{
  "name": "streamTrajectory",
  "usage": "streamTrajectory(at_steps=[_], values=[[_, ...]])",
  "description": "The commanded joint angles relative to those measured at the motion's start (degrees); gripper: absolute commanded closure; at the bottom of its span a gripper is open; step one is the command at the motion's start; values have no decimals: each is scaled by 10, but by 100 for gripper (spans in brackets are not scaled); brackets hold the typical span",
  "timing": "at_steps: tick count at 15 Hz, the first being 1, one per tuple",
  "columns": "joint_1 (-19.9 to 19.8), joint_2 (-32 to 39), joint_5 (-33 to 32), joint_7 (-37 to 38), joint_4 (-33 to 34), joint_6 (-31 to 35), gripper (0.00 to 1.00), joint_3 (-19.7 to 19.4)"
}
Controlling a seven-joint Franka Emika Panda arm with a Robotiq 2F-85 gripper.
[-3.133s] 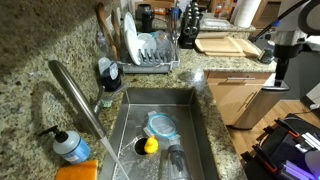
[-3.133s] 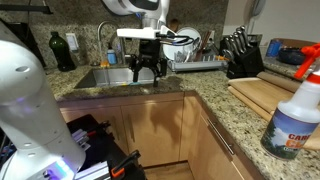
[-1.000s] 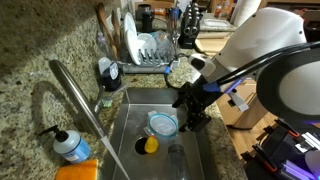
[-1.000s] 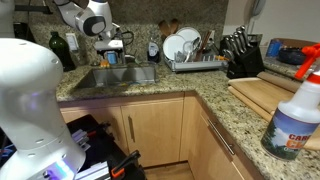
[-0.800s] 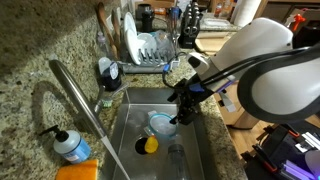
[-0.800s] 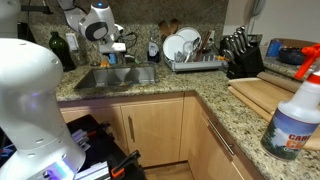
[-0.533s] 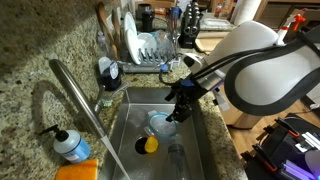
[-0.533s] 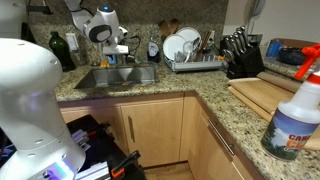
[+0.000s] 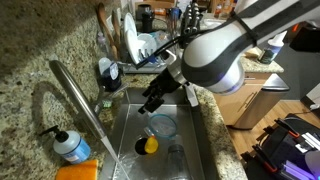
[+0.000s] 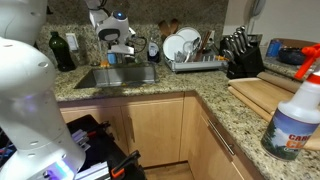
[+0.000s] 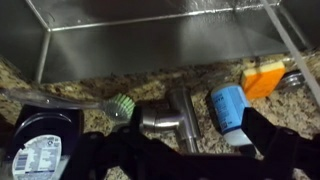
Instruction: Close the tap then open it
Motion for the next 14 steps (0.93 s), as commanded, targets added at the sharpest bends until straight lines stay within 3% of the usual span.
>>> streamTrajectory(at_steps=[1,3,4,5,9,10,14], values=[[-9,119,-5,-71,118,97,0,38],[-11,166,-24,-75,151,136,0,37],[-17,179,-28,-68,157,137,0,42],[-5,134,-21,-51,122,114,0,26],[-6,182,-25,-41,162,118,0,17],[-34,211,-21,-30,195,96,0,48],[-45,260,-17,24,257,87,0,54]])
